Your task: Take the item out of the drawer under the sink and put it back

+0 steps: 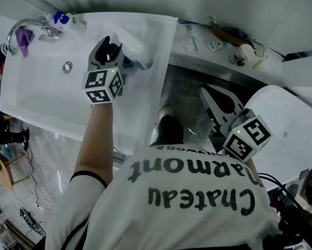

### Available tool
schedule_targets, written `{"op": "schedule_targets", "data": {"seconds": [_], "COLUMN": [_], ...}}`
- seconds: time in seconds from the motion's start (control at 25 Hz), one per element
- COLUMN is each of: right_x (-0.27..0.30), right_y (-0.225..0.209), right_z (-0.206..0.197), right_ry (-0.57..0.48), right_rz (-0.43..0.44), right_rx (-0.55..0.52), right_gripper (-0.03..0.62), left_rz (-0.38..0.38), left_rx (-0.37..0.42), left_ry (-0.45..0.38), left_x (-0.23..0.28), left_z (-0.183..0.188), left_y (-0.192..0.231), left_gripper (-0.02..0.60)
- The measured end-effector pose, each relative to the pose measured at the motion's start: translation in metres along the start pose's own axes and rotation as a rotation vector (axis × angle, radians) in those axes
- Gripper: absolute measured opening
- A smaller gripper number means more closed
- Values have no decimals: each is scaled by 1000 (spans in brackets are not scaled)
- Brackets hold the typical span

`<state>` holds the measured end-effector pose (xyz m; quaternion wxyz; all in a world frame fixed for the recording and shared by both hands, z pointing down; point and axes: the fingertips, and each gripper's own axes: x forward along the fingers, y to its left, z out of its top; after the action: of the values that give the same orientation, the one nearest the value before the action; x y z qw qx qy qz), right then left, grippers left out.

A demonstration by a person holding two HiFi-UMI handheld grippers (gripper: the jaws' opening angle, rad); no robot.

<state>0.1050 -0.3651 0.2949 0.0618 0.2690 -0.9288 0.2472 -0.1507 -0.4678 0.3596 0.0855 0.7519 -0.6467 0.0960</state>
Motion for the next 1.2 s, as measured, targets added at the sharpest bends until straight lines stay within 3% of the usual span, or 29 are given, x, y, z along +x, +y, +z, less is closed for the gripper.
{"op": "schedule_targets", "data": {"seconds": [0.72,1.2], "right_x": [-9,-26], "right_y": [17,24], "right_z": [-14,-15], "right_ry": [1,-15], "right_rz": [32,27], "right_rx": [-1,-23], "right_gripper": [11,11], "left_rz": [18,64], "left_rx": [24,-20], "left_ry": [5,15], "left_x": [-25,-40], "left_z": [5,0], "left_y": [-3,4], "left_gripper": [235,236]}}
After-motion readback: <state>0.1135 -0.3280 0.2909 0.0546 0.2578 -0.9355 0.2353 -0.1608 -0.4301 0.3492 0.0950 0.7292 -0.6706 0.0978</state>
